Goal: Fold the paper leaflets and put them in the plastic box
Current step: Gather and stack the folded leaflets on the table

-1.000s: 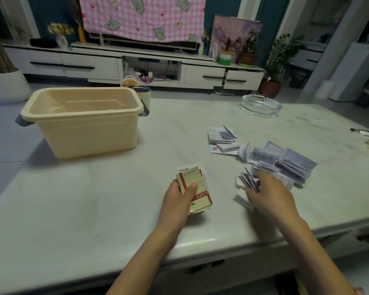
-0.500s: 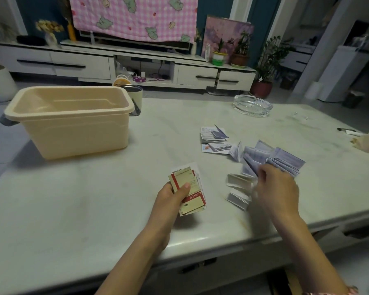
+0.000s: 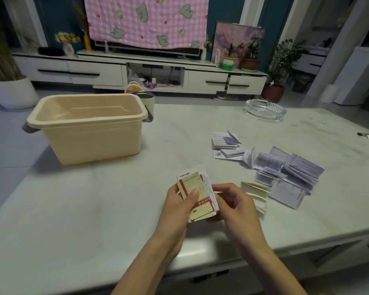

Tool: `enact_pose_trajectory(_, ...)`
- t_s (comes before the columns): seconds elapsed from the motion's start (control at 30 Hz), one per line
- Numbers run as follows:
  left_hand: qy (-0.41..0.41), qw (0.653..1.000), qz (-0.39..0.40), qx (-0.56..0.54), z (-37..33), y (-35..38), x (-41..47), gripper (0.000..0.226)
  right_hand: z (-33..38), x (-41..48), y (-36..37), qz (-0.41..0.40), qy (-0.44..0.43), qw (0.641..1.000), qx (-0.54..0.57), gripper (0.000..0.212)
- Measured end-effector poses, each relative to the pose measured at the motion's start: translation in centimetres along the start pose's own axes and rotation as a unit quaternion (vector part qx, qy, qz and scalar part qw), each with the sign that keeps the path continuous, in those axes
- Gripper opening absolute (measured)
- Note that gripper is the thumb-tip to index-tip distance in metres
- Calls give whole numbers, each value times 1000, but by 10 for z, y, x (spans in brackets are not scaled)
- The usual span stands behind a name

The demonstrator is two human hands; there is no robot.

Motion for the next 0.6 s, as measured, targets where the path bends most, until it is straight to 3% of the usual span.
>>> enact_pose_trajectory(0.1, -13, 1000, -9, 3, 7, -2, 3, 19, 4, 3, -9, 19, -64, 988, -141, 23)
enact_pose_trajectory(0.2, -35, 999, 22, -12, 14, 3, 3, 20, 19, 9, -47, -30, -154, 945, -287, 27)
enact_pose_trajectory(0.27, -43, 998, 40, -18, 14, 6, 4, 19, 13, 16, -70, -13, -145, 929, -340, 45)
enact_pose_trajectory(0.33, -50, 998, 38, -9, 15, 4, 4, 17, -6, 20, -81, 53, -91, 917, -386, 56)
enact_pose_trajectory(0.43, -54, 998, 33, 5, 16, 5, 5, 17, -25, 14, -84, 100, -82, 882, -452, 38)
enact_pose_trajectory(0.53, -52, 998, 29, 16, 16, 6, 4, 14, -24, 11, -82, 68, -140, 853, -497, 11)
enact_pose_trajectory(0.6, -53, 998, 25, 18, 16, 7, 3, 14, -21, 12, -86, 34, -128, 850, -509, 13)
Point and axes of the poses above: each hand's wrist, its own x-axis towards the middle knuckle, its own y-axis out of the palm, z = x × y, the point moved 9 cm from there along x, towards the middle knuckle, and after that the axes turned 13 degrees about -y, right-handed, at the moved point
